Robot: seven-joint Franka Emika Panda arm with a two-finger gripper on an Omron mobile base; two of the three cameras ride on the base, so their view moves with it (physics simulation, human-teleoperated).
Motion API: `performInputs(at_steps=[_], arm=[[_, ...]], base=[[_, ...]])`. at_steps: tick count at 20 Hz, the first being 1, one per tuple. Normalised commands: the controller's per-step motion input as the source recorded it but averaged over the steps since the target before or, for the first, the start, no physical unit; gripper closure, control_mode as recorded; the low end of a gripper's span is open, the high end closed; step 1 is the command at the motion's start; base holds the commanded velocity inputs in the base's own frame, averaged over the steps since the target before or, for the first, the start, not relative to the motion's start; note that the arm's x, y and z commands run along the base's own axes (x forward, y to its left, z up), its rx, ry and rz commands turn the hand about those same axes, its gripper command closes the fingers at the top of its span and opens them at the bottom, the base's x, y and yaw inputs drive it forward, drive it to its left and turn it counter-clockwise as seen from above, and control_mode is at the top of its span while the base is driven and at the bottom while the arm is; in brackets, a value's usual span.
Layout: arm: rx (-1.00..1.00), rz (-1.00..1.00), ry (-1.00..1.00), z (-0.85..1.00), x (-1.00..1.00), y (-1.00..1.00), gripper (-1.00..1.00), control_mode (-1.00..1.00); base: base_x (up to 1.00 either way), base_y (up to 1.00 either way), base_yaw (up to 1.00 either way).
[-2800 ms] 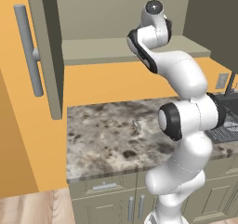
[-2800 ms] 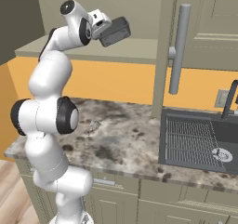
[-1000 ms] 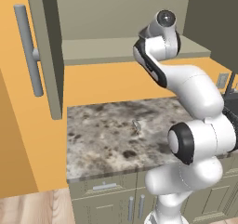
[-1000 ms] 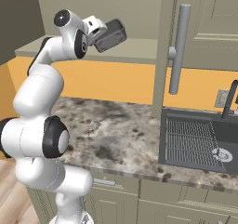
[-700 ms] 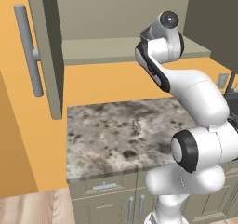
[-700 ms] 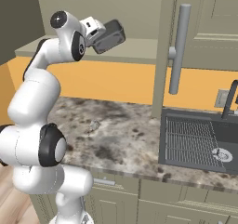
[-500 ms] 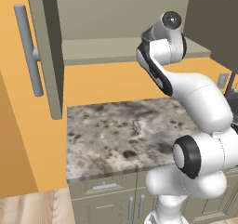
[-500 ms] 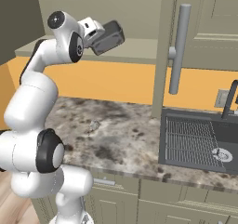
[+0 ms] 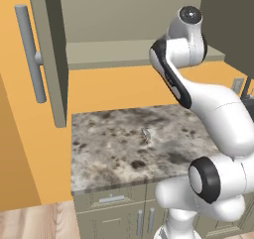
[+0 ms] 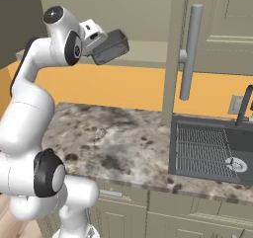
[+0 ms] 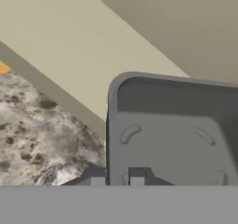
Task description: Retrieve the tupperware from the cabinet, then place the raw meat into the tupperware to avoid contamination.
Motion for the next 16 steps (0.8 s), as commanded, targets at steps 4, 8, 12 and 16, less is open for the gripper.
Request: performInputs(at_steps=[4,8,12,16], arm=[[0.00,0.03,0.17,0.00,-0.49,0.05,1.00,-1.00],[0.00,0.02,0.17,0.00,-0.48,0.06,1.00,-1.00],[0.00,0.01,0.16,-0.06,-0.45,0.08,1.00,-1.00],[0.00,0.02,0.15,-0.19,-0.41,0.06,1.00,-1.00]], base=[[0.00,0.00,0.00],[0.00,0.00,0.00],[0.00,0.00,0.00],[0.00,0.00,0.00]])
